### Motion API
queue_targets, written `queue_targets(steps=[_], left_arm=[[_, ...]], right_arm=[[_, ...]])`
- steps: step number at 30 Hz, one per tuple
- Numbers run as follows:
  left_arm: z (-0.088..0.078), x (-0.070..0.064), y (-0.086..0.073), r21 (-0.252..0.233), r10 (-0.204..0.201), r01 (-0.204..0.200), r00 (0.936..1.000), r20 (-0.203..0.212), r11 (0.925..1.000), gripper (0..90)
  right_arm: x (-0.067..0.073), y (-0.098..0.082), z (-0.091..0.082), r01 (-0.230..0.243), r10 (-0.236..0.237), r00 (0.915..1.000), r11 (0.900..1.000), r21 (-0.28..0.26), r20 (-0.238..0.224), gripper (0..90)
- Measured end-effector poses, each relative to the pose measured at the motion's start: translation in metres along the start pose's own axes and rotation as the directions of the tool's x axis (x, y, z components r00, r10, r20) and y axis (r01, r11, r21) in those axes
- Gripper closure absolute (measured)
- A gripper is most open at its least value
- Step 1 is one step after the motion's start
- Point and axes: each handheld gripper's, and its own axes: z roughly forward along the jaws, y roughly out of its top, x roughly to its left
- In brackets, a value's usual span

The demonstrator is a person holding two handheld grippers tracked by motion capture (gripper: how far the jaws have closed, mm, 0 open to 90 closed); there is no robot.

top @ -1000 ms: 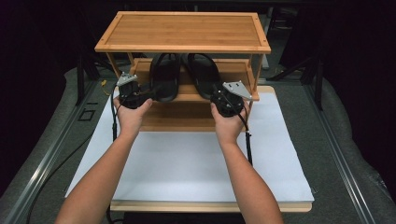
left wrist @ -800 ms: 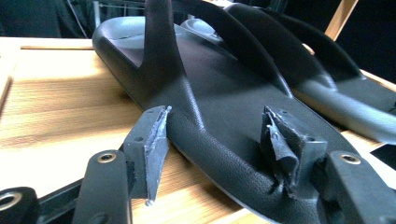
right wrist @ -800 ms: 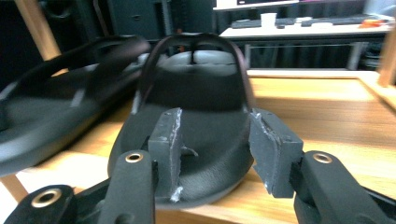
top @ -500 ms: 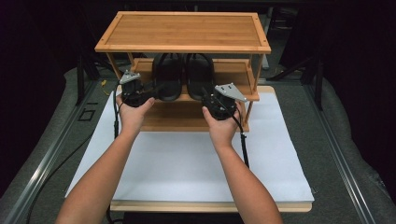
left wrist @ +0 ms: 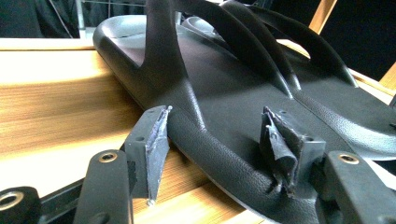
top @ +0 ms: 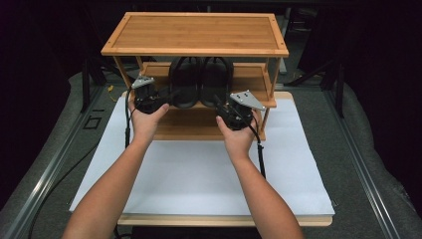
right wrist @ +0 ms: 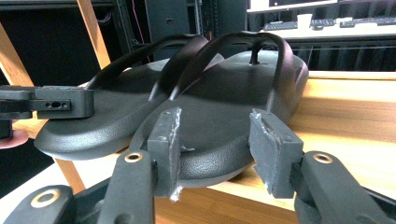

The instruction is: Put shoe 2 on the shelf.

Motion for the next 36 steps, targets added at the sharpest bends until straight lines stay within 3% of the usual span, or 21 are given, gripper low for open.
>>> queue_targets(steps=[6,25,36], left_arm=[[-0.001,-0.002,0.000,-0.004,0.011,-0.011,0.9997,-0.020,0.9999,41.6],[-0.008,-0.008,0.003,-0.041,0.020,-0.021,0.9998,-0.009,0.9989,40.3],[-0.015,-0.005,0.006,-0.052,0.026,-0.027,0.9993,-0.025,0.9983,42.6]], right_arm=[[-0.001,0.002,0.000,-0.011,0.011,0.9999,1.000,0.009,-0.003,54.7],[-0.010,0.008,-0.007,-0.009,0.011,0.9993,0.999,0.047,-0.036,53.0],[-0.015,0.014,-0.012,0.008,-0.006,0.9990,0.999,0.053,-0.044,53.0]])
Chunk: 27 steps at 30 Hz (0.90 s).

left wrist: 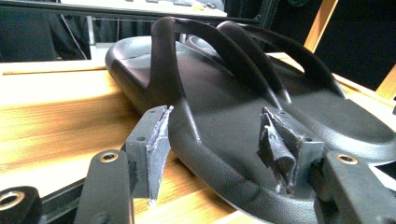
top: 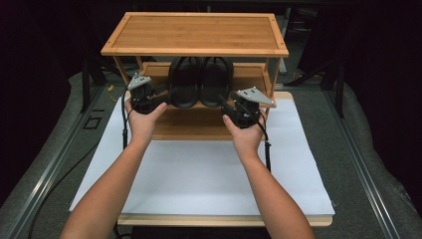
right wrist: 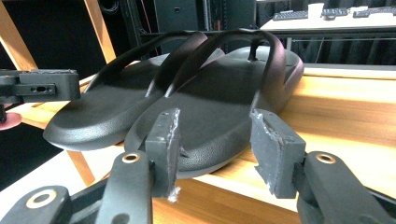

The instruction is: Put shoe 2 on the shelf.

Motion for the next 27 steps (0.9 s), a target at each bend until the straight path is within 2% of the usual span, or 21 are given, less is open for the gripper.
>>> queue_targets(steps=[9,12,19,27], left_arm=[[-0.011,-0.001,0.005,-0.006,-0.002,0.002,1.0000,-0.006,1.0000,39.1],[-0.019,-0.001,0.006,0.002,0.016,-0.016,0.9999,-0.004,0.9999,38.5],[-0.038,0.001,0.010,-0.022,0.008,-0.008,0.9998,0.016,0.9997,37.6],[-0.063,0.002,0.010,-0.042,0.032,-0.031,0.9990,0.030,0.9986,36.3]], right_arm=[[-0.001,0.006,-0.011,0.027,-0.027,0.9996,1.000,0.002,-0.004,53.0],[-0.002,0.006,-0.016,0.035,-0.035,0.9993,0.999,0.006,-0.010,52.9],[-0.004,0.009,-0.030,0.069,-0.069,0.9976,0.998,0.008,-0.008,52.7],[-0.002,0.011,-0.054,0.102,-0.102,0.9945,0.995,0.002,-0.023,52.1]])
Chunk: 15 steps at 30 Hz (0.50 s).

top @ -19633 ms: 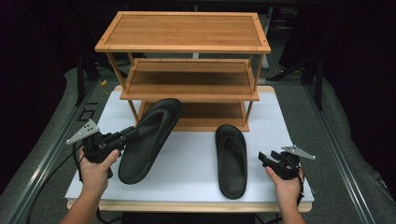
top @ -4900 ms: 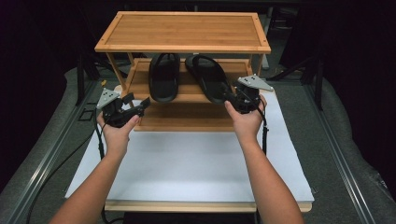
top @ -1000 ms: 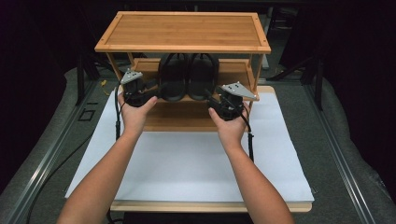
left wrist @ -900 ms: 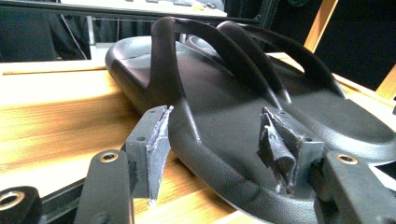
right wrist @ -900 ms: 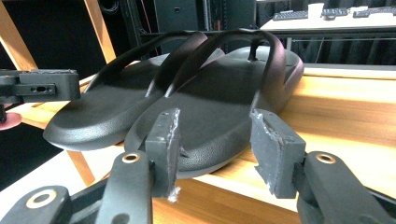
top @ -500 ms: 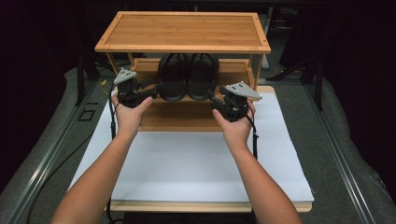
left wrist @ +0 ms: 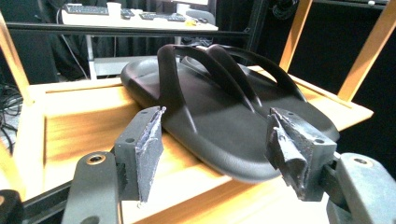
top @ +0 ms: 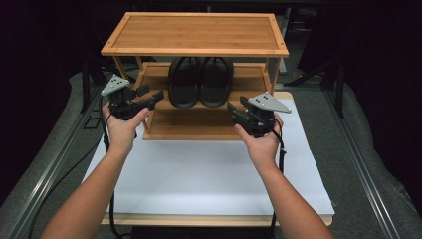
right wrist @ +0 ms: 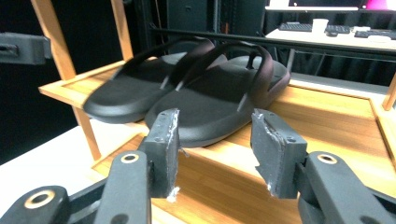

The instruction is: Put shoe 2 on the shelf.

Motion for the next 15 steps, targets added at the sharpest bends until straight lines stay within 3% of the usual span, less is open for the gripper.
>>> queue_targets(steps=[2,7,11,12,15], left_arm=[[-0.005,0.000,-0.003,0.002,0.004,-0.004,1.0000,0.008,1.0000,35.9],[-0.019,0.004,-0.017,0.016,0.006,-0.006,1.0000,-0.006,0.9999,35.8],[-0.033,0.009,-0.030,0.022,-0.001,0.002,0.9998,-0.018,0.9998,35.9],[-0.036,0.009,-0.032,0.020,-0.005,0.006,0.9998,-0.019,0.9998,35.9],[-0.048,0.009,-0.042,0.018,-0.006,0.006,1.0000,-0.003,0.9998,35.9]], right_arm=[[0.000,-0.002,-0.006,-0.002,0.002,0.9998,1.000,-0.002,-0.019,52.0],[-0.002,-0.012,-0.020,0.046,-0.046,0.9990,0.999,0.021,0.002,52.0],[-0.008,-0.021,-0.036,0.039,-0.040,0.9990,0.999,0.034,0.022,52.0],[-0.011,-0.024,-0.040,0.033,-0.033,0.9994,0.999,0.027,0.007,52.0],[-0.014,-0.034,-0.051,0.021,-0.022,0.9995,0.999,0.029,0.025,52.0]])
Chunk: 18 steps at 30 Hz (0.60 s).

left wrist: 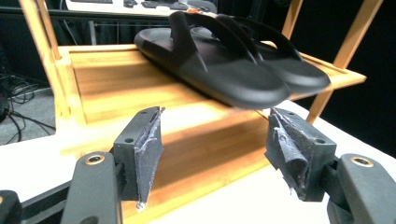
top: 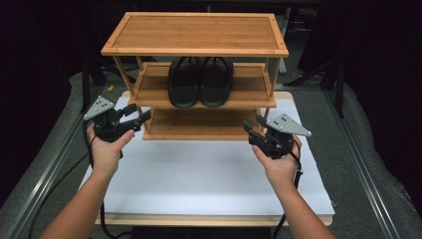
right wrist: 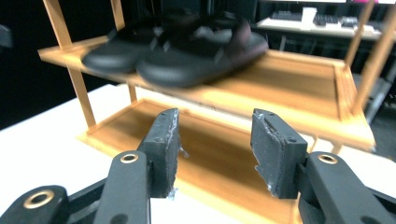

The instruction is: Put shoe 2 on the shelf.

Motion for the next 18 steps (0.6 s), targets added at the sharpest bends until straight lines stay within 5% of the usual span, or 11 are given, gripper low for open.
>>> queue_targets(steps=[3,10,14,18], left_arm=[[-0.013,0.002,-0.010,-0.012,-0.010,0.010,0.9999,0.005,0.9999,35.9],[-0.037,0.006,-0.040,-0.014,-0.027,0.027,0.9985,-0.048,0.9995,35.9],[-0.043,0.009,-0.055,0.015,0.000,0.002,0.9969,-0.079,0.9999,35.9],[-0.044,0.013,-0.076,0.021,-0.027,0.029,0.9955,-0.091,0.9994,35.9]], right_arm=[[-0.003,-0.011,-0.011,0.007,-0.007,0.9999,1.000,0.009,-0.008,52.0],[-0.007,-0.037,-0.032,-0.012,0.010,0.9985,0.999,0.038,0.053,51.3],[-0.011,-0.054,-0.035,-0.033,0.029,0.9975,0.998,0.060,0.064,51.1],[-0.015,-0.074,-0.034,-0.040,0.032,0.9964,0.994,0.104,0.078,51.1]])
